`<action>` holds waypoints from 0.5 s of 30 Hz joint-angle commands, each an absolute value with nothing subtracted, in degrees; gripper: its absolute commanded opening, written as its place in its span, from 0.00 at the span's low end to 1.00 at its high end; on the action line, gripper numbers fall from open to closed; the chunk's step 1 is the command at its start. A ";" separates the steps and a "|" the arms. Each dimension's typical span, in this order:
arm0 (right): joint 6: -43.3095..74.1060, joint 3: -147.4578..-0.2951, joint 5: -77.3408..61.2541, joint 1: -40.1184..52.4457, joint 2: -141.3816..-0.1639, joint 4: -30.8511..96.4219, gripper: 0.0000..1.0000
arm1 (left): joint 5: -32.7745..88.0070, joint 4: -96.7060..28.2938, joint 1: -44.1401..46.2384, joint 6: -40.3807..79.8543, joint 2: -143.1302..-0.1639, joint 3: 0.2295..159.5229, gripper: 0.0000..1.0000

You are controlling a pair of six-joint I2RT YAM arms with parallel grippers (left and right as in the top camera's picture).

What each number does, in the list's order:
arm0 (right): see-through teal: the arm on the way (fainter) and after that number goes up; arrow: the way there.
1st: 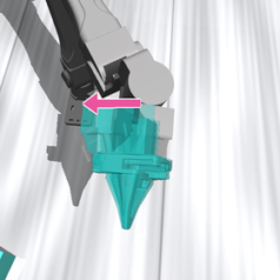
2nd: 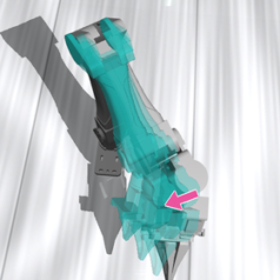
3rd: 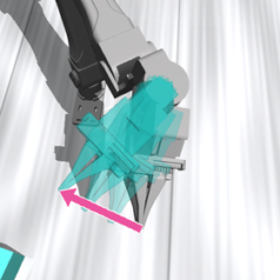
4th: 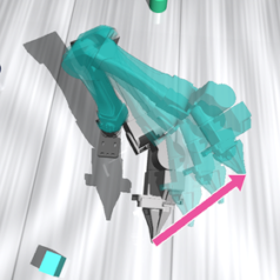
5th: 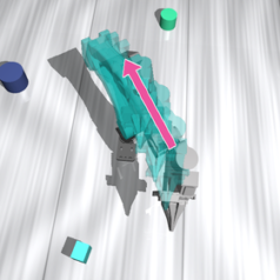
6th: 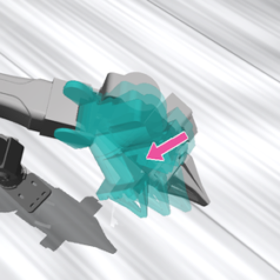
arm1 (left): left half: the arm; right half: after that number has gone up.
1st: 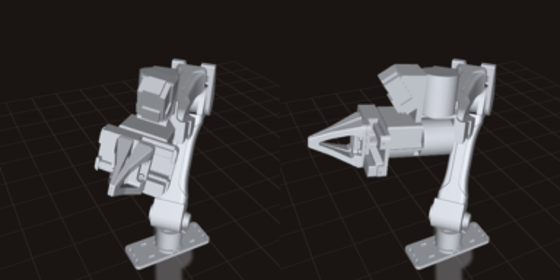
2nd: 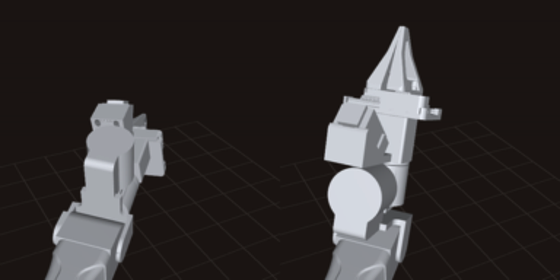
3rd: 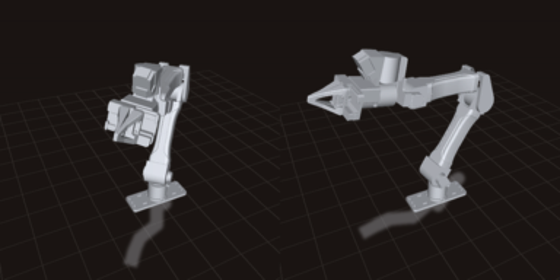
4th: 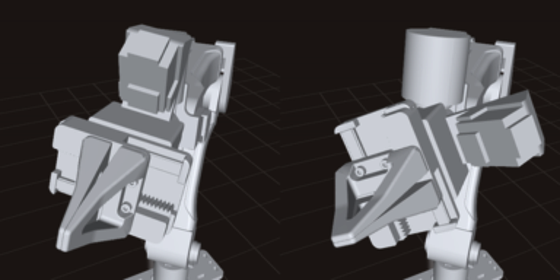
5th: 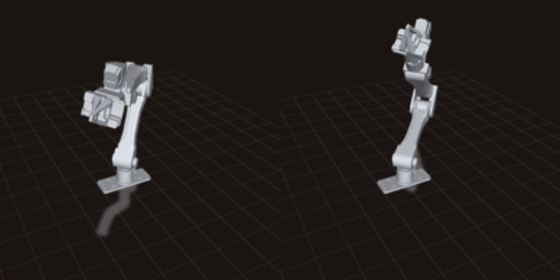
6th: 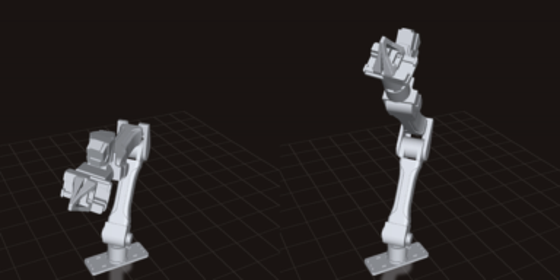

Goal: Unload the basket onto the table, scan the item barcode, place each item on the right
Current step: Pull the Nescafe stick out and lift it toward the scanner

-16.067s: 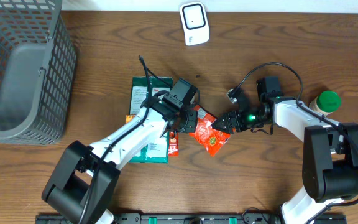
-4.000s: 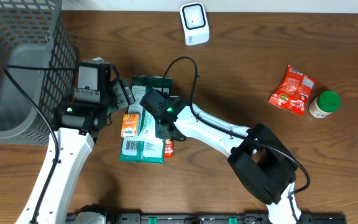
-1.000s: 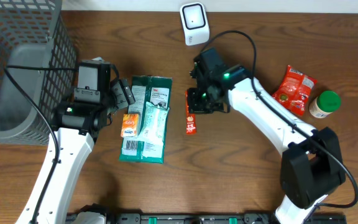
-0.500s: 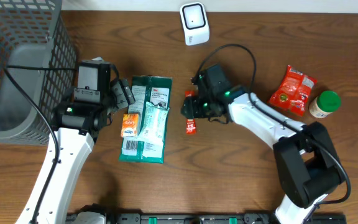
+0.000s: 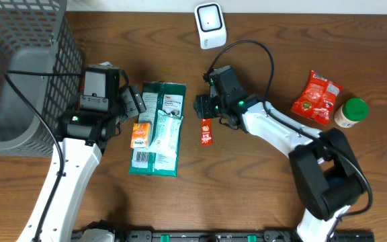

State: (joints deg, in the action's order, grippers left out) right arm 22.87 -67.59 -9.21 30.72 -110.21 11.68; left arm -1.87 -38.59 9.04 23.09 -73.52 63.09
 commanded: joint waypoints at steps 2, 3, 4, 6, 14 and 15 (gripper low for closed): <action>21.76 -67.35 -4.03 30.30 -113.69 9.82 0.56 | -2.42 -38.61 8.80 22.59 -73.73 63.33 0.84; 21.78 -67.35 -3.33 30.30 -114.28 9.23 0.56 | -2.42 -38.61 8.80 22.59 -73.73 63.33 0.84; 21.76 -67.35 -3.27 30.30 -114.80 8.54 0.56 | -2.42 -38.61 8.80 22.59 -73.73 63.33 0.84; 21.78 -67.35 -3.29 30.33 -116.01 6.98 0.56 | -2.42 -38.61 8.80 22.59 -73.73 63.33 0.84; 21.80 -67.35 -3.29 30.87 -118.89 6.17 0.38 | -2.42 -38.61 8.80 22.59 -73.73 63.33 0.84; 21.80 -67.35 -3.29 30.85 -118.89 6.22 0.34 | -2.42 -38.61 8.80 22.59 -73.73 63.33 0.85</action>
State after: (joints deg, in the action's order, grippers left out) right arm 21.76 -67.55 -3.73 30.72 -116.33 5.63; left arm -1.87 -38.59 9.04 23.09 -73.52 63.09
